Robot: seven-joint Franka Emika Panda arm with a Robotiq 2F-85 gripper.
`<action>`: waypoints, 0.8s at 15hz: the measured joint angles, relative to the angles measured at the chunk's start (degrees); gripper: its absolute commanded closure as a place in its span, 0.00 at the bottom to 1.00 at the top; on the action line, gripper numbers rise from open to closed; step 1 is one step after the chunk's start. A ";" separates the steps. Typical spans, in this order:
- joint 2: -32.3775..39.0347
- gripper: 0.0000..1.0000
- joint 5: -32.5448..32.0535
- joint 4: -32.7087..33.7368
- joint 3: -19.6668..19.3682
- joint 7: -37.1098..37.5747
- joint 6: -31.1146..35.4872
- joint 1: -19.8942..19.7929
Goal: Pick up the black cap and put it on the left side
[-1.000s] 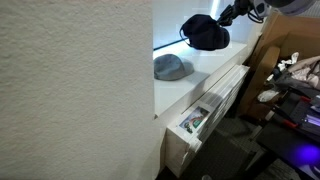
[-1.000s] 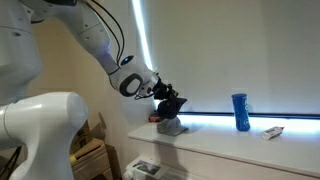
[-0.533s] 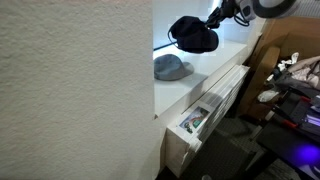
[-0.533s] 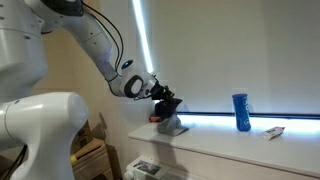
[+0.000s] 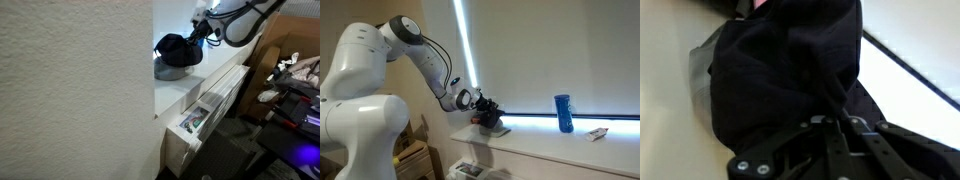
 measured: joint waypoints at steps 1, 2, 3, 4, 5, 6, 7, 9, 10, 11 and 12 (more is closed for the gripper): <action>2.53 0.99 0.05 3.28 -0.33 0.96 -0.01 0.02; 4.63 0.70 1.06 6.13 -0.41 0.89 -0.02 -0.04; 6.50 0.68 2.38 8.61 -0.37 0.77 -0.03 -0.11; 8.14 0.63 3.95 10.33 -0.26 0.75 -0.06 -0.25; 9.50 0.55 5.11 11.18 0.02 0.75 -0.05 -0.61; 10.63 0.47 6.31 11.49 0.19 0.76 -0.24 -0.98; 11.58 0.41 7.64 11.64 0.13 0.76 -1.09 -1.30; 12.40 0.26 9.87 12.13 0.06 0.76 -4.07 -2.08; 12.36 0.19 10.50 12.53 0.06 0.76 -5.55 -2.57; 12.22 0.12 11.06 13.01 0.04 0.79 -7.04 -3.06; 12.06 0.05 11.56 13.53 0.04 0.79 -8.15 -3.51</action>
